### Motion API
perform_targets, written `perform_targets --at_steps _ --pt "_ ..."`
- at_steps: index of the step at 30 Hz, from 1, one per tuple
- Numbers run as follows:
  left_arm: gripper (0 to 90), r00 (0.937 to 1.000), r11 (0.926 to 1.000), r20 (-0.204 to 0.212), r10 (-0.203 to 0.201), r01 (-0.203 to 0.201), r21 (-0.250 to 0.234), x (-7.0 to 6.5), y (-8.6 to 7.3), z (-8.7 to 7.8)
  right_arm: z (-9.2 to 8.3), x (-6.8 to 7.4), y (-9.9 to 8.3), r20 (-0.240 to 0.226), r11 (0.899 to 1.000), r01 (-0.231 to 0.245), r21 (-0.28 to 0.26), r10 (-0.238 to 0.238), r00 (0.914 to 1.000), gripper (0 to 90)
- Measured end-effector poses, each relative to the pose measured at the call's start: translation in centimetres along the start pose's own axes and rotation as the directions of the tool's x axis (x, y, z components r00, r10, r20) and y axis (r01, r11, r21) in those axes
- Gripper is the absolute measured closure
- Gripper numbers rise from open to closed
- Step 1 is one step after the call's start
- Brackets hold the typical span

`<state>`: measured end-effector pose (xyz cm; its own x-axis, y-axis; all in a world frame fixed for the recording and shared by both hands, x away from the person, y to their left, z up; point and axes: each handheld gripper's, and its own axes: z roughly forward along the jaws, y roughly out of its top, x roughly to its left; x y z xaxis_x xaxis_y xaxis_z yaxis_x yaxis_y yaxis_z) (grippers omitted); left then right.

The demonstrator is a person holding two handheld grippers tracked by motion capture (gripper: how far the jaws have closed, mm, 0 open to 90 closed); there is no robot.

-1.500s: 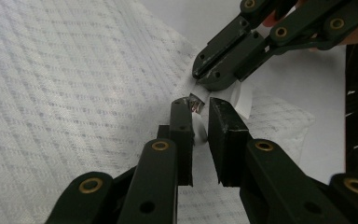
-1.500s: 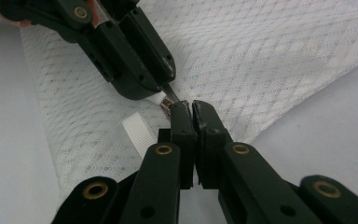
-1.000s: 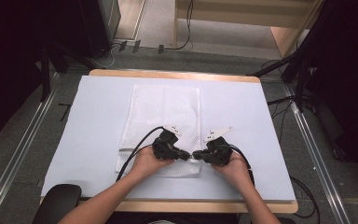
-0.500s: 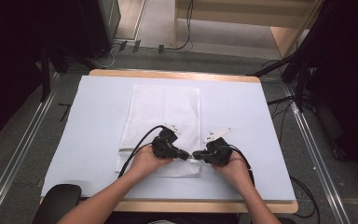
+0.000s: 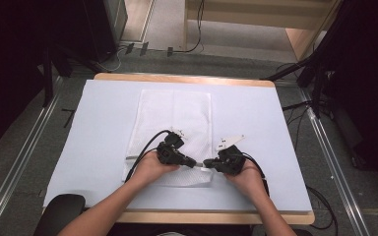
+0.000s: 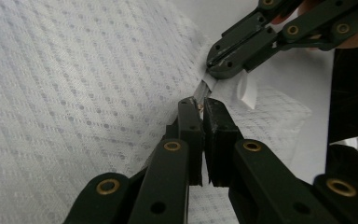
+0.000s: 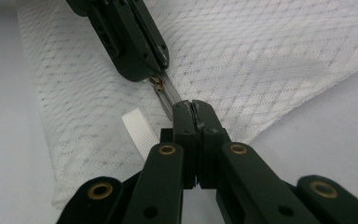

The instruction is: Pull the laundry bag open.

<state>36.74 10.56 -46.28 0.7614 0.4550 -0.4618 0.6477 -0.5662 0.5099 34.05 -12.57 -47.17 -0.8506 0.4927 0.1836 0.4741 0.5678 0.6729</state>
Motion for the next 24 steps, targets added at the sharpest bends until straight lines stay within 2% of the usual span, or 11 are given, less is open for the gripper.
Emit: perform_targets --at_steps 15,24 --pt "88.1 0.9995 0.9996 0.010 -0.030 0.030 0.001 0.8 -0.7 -1.9 0.0 -0.1 -0.1 -0.009 1.000 0.003 -0.008 -0.003 1.0000 90.0" --pt "88.0 0.9980 0.9980 0.013 -0.062 0.062 -0.010 1.5 -1.2 -3.3 0.0 -0.3 -0.1 -0.026 1.000 -0.004 -0.009 0.004 0.9996 90.0"
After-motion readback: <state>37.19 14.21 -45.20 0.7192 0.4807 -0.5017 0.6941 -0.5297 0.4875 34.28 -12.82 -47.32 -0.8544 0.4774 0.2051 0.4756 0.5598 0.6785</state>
